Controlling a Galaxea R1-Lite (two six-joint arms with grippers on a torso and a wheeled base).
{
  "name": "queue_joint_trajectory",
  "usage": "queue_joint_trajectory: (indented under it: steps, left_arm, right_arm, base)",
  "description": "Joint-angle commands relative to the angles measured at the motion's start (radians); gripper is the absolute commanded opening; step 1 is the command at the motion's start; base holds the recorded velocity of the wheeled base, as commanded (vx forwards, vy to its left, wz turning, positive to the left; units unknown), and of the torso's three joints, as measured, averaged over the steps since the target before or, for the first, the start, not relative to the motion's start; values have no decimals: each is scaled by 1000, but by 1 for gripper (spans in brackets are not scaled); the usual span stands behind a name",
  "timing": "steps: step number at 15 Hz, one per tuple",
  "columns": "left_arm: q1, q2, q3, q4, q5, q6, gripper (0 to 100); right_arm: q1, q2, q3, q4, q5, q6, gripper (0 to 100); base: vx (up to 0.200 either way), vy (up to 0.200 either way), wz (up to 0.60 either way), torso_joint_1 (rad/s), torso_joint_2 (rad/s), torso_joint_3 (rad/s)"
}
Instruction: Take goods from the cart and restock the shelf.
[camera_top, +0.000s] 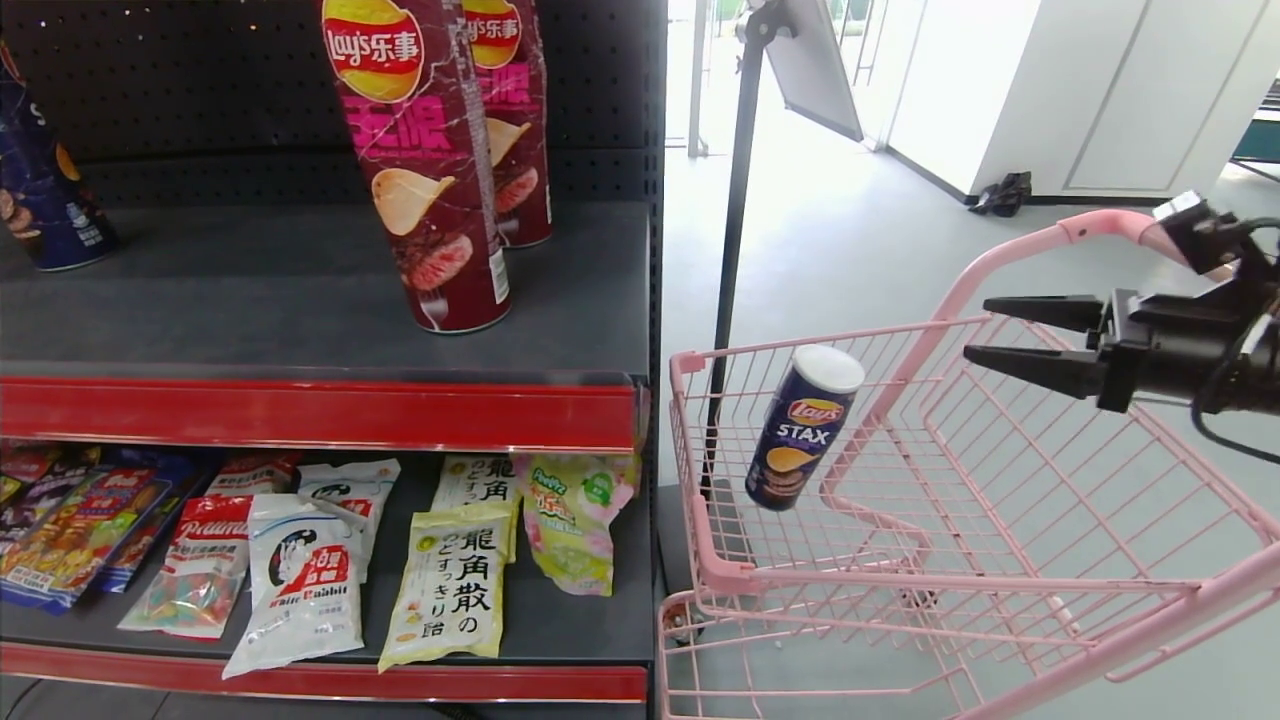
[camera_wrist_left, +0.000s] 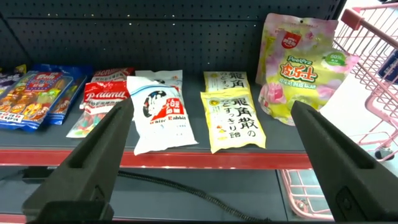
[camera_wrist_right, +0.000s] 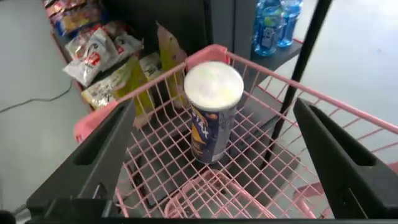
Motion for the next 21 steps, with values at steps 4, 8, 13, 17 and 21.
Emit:
queue_joint_trajectory:
  steps: [4,8,13,17,21]
  left_arm:
    - [0,1,0,0,0,-1,100]
    - [0,1,0,0,0,-1,100]
    - [0,1,0,0,0,-1,100]
    - [0,1,0,0,0,-1,100]
    - [0,1,0,0,0,-1,100]
  right_arm:
    - [-8,346,-53,-6,160,-194,100]
    - [30,518,-199,-6,145,-231,100]
    - [93,631,-326,-4,142,-219,100]
    - [173,618,-373,-6,143,-167,100]
    - [262,533,-367,-6,142,-44,100]
  base:
    - [0,0,0,0,0,0]
    - [0,0,0,0,0,0]
    - [0,0,0,0,0,0]
    - [0,0,0,0,0,0]
    - [0,0,0,0,0,0]
